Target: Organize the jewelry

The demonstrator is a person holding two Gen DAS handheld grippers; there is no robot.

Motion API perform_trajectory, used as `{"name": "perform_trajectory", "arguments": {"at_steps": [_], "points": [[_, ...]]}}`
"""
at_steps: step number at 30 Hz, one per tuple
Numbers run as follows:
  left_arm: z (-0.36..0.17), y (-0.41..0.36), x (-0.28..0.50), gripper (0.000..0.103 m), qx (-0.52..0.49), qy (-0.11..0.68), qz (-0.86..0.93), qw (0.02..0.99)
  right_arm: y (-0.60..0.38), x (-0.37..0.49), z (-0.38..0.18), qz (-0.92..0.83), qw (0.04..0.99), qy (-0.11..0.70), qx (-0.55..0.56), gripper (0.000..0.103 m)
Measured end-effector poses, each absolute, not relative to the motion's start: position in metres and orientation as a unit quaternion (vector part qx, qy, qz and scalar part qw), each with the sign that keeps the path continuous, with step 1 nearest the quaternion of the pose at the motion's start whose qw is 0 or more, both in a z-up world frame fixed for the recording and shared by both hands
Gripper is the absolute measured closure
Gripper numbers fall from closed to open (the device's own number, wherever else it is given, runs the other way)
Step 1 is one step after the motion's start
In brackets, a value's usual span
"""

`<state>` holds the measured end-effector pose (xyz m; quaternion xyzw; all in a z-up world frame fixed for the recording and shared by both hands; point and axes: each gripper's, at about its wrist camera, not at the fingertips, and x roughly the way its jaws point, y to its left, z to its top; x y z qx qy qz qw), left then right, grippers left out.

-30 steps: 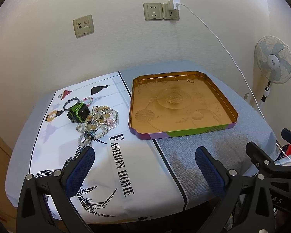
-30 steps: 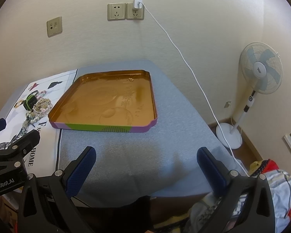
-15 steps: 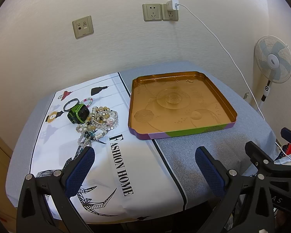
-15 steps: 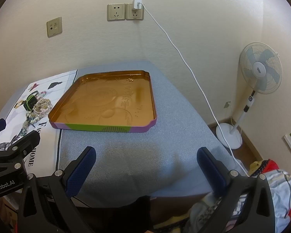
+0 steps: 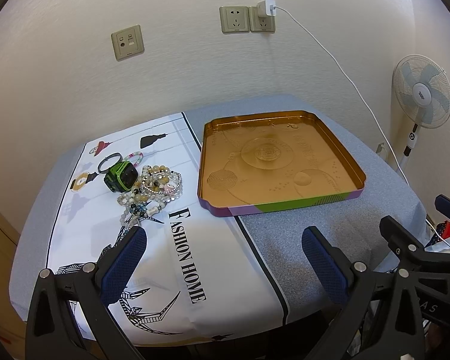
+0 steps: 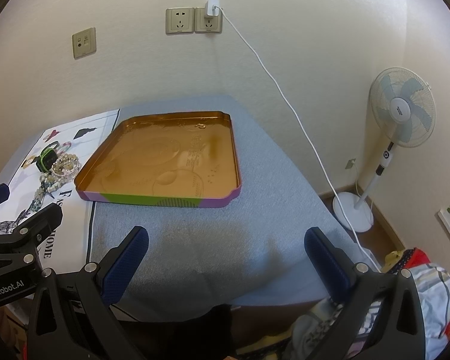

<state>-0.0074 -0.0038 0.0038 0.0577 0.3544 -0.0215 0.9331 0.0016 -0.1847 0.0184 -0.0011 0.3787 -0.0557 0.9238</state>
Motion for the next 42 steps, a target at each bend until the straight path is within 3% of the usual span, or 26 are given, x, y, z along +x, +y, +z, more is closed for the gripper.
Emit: {"name": "perform_trajectory", "arguments": {"at_steps": [29, 36, 42], "points": [[0.001, -0.001, -0.008, 0.0, 0.05, 0.369, -0.036, 0.928, -0.19, 0.001, 0.024, -0.04, 0.929, 0.368, 0.011, 0.0], [-0.007, 0.052, -0.023, 0.0, 0.025, 0.384, -0.013, 0.923, -0.178, -0.004, 0.028, 0.031, 0.943, 0.33, 0.014, 0.0], [-0.014, 0.124, -0.028, 0.0, 0.007, 0.387, 0.078, 0.919, -0.137, 0.005, 0.016, 0.11, 0.932, 0.345, -0.013, 0.0]]}}
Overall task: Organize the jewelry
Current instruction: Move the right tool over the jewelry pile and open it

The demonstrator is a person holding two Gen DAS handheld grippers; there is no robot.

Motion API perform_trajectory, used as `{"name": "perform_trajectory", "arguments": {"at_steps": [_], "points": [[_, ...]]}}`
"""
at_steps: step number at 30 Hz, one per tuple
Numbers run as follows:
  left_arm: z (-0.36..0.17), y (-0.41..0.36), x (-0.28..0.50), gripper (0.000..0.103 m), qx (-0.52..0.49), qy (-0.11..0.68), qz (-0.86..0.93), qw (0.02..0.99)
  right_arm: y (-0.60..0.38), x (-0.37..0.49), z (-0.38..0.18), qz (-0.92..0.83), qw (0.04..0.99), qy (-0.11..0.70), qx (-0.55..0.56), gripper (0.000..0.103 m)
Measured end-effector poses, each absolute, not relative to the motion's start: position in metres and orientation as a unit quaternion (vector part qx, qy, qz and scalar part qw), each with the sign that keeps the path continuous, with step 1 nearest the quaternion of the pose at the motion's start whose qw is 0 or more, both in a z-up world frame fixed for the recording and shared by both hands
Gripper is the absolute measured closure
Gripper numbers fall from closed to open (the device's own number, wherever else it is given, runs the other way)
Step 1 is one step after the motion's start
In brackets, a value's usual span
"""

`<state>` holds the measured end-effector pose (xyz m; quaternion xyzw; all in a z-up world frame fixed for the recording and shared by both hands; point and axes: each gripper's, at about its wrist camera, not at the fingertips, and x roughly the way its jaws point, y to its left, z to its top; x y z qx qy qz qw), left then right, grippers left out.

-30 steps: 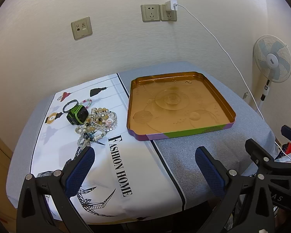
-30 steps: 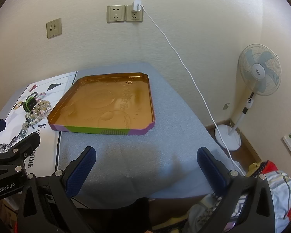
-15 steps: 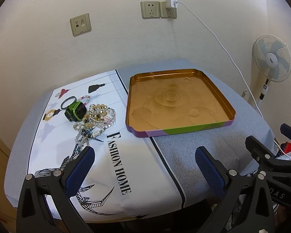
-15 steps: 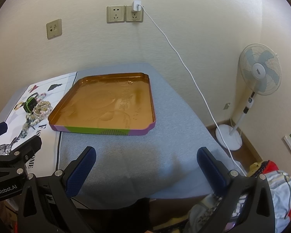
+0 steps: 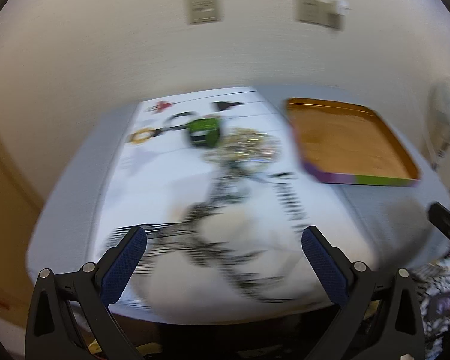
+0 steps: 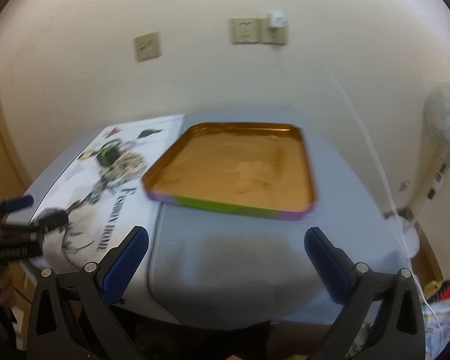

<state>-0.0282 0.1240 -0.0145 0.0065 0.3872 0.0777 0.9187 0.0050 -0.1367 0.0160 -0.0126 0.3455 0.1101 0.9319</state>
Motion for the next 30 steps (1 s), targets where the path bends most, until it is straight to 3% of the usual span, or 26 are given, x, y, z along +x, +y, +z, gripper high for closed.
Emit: {"name": "perform_trajectory", "arguments": {"at_steps": [4, 12, 20, 23, 25, 27, 30], "points": [[-0.018, 0.162, -0.028, 0.0, -0.028, 0.397, 0.103, 0.912, -0.1, 0.015, 0.011, 0.148, 0.924, 0.35, -0.04, 0.0], [-0.021, 0.202, -0.024, 0.0, -0.051, 0.397, 0.113, 0.91, -0.051, 0.058, -0.006, 0.211, 0.893, 0.396, 0.007, 0.0], [-0.03, 0.232, -0.011, 0.0, -0.077, 0.4, 0.122, 0.905, 0.002, 0.094, -0.006, 0.24, 0.893, 0.379, -0.047, 0.005], [-0.034, 0.238, -0.006, 0.0, -0.082, 0.403, 0.12, 0.904, 0.026, 0.115, -0.012, 0.244, 0.885, 0.39, -0.067, 0.029], [-0.037, 0.24, -0.002, 0.0, -0.085, 0.404, 0.118, 0.903, 0.038, 0.129, -0.022, 0.251, 0.873, 0.411, -0.068, 0.07], [-0.039, 0.241, 0.0, 0.0, -0.087, 0.405, 0.116, 0.903, 0.047, 0.14, -0.032, 0.269, 0.857, 0.435, -0.063, 0.077], [-0.04, 0.242, 0.002, 0.0, -0.088, 0.406, 0.113, 0.902, 0.058, 0.141, -0.035, 0.265, 0.864, 0.418, -0.094, 0.077]]}}
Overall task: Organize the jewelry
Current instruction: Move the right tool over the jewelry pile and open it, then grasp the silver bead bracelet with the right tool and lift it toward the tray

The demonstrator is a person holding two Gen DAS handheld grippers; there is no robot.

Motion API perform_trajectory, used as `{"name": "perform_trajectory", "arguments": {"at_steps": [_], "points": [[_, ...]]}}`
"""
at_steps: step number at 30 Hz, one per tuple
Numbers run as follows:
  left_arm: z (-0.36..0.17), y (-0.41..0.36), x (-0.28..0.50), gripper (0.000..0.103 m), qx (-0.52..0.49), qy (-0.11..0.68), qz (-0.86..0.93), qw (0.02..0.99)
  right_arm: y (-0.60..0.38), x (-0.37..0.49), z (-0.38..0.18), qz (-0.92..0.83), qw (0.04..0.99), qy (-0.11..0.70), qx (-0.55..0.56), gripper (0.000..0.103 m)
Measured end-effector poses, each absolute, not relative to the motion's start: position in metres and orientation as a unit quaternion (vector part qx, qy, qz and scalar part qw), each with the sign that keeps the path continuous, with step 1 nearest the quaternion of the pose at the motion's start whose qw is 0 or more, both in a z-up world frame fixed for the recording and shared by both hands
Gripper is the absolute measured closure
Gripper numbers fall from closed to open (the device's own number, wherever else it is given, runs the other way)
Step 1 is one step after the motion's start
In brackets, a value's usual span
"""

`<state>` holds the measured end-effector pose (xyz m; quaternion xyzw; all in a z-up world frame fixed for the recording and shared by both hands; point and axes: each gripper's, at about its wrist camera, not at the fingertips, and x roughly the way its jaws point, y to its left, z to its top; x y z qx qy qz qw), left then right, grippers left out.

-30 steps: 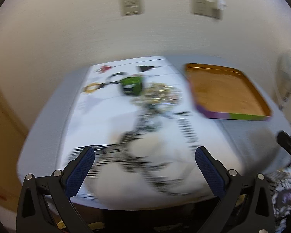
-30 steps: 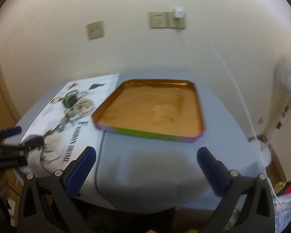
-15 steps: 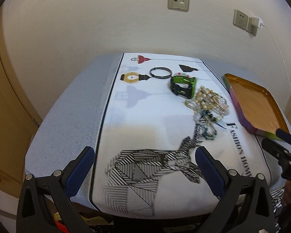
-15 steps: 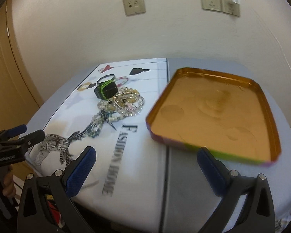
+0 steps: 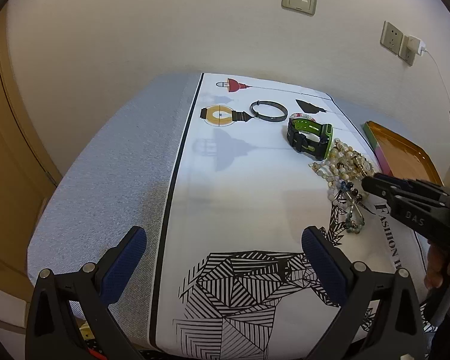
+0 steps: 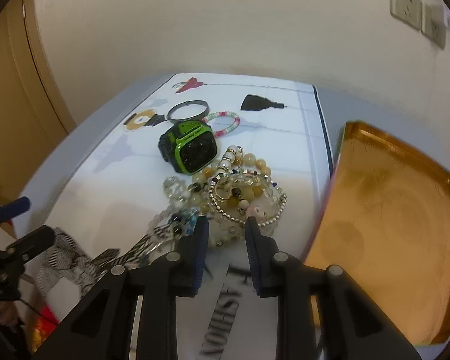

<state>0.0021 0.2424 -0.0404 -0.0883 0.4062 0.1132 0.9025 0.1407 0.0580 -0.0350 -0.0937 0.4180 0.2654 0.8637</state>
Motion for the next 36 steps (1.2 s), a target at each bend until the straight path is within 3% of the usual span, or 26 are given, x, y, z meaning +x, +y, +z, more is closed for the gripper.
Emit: {"name": "perform_trajectory", "arguments": {"at_steps": [12, 13, 15, 25, 36], "points": [[-0.036, 0.239, 0.013, 0.0, -0.093, 0.404, 0.106, 0.904, 0.083, 0.158, -0.038, 0.265, 0.855, 0.419, -0.151, 0.076], [-0.036, 0.238, 0.013, 0.0, -0.093, 0.405, 0.106, 0.903, 0.084, 0.158, -0.039, 0.26, 0.855, 0.419, -0.157, 0.079], [-0.035, 0.237, 0.013, 0.0, -0.093, 0.406, 0.105, 0.903, 0.078, 0.156, -0.037, 0.262, 0.858, 0.419, -0.142, 0.095], [-0.03, 0.218, 0.023, 0.0, -0.086, 0.406, 0.087, 0.905, 0.031, 0.131, -0.006, 0.327, 0.849, 0.414, -0.036, 0.095], [-0.032, 0.213, 0.022, 0.0, -0.08, 0.41, 0.098, 0.903, 0.022, 0.098, -0.042, 0.367, 0.799, 0.476, 0.002, 0.093]]}}
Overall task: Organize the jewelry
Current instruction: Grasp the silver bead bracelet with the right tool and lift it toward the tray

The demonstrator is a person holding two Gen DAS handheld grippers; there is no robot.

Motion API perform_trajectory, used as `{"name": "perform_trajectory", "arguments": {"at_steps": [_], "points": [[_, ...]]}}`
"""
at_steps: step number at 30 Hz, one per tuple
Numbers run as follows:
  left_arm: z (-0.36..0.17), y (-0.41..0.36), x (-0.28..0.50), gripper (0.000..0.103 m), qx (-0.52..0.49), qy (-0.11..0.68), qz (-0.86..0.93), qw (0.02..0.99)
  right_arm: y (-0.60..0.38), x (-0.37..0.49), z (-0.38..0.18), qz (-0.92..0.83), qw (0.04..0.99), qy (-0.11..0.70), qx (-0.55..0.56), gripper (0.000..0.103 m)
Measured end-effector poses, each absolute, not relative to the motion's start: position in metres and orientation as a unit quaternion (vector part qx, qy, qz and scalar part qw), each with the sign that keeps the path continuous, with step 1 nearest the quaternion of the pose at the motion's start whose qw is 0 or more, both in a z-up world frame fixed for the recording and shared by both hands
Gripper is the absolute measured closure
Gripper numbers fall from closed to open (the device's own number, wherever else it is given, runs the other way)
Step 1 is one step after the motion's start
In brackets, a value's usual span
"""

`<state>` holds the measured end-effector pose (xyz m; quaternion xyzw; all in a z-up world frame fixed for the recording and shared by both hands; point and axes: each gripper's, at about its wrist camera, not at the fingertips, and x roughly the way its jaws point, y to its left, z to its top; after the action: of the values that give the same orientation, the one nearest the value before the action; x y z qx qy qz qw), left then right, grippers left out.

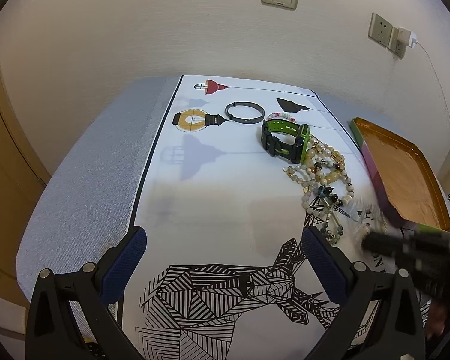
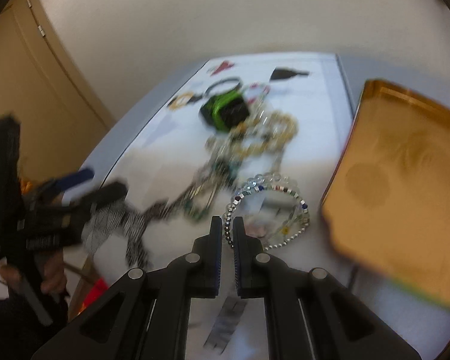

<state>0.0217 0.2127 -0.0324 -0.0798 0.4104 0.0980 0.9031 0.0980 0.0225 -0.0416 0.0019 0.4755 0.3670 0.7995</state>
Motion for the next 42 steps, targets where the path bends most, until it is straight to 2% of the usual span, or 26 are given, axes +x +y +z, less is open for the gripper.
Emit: {"name": "perform_trajectory", "arguments": {"at_steps": [2, 5, 7, 9, 16, 20, 21, 22, 24, 33, 42], "points": [[-0.032, 0.213, 0.022, 0.0, -0.082, 0.41, 0.099, 0.903, 0.02, 0.088, -0.041, 0.363, 0.803, 0.473, -0.008, 0.093], [-0.032, 0.21, 0.022, 0.0, -0.08, 0.41, 0.097, 0.903, 0.013, 0.081, -0.034, 0.345, 0.816, 0.463, -0.024, 0.082], [-0.032, 0.207, 0.021, 0.0, -0.077, 0.409, 0.094, 0.904, 0.006, 0.077, -0.03, 0.333, 0.827, 0.453, -0.029, 0.06], [-0.031, 0.204, 0.02, 0.0, -0.075, 0.409, 0.091, 0.905, -0.004, 0.076, -0.025, 0.317, 0.836, 0.447, -0.029, 0.052], [-0.032, 0.193, 0.019, 0.0, -0.07, 0.411, 0.083, 0.905, -0.029, 0.091, -0.031, 0.262, 0.857, 0.444, -0.009, 0.052], [-0.032, 0.187, 0.017, 0.0, -0.065, 0.412, 0.079, 0.905, -0.027, 0.096, -0.038, 0.272, 0.857, 0.437, 0.011, 0.057], [-0.032, 0.185, 0.017, 0.0, -0.063, 0.413, 0.079, 0.905, -0.024, 0.097, -0.039, 0.275, 0.856, 0.437, 0.007, 0.071], [-0.032, 0.184, 0.017, 0.0, -0.062, 0.414, 0.079, 0.905, -0.022, 0.097, -0.04, 0.282, 0.853, 0.439, 0.003, 0.095], [-0.031, 0.182, 0.017, 0.0, -0.059, 0.414, 0.079, 0.905, -0.02, 0.092, -0.037, 0.286, 0.855, 0.433, -0.003, 0.098], [-0.028, 0.162, 0.023, 0.0, -0.054, 0.418, 0.064, 0.905, -0.051, 0.062, -0.008, 0.276, 0.874, 0.399, 0.003, 0.098], [-0.038, 0.112, 0.053, 0.0, -0.044, 0.47, 0.013, 0.881, -0.082, 0.066, -0.04, 0.207, 0.881, 0.425, -0.015, 0.098]]}}
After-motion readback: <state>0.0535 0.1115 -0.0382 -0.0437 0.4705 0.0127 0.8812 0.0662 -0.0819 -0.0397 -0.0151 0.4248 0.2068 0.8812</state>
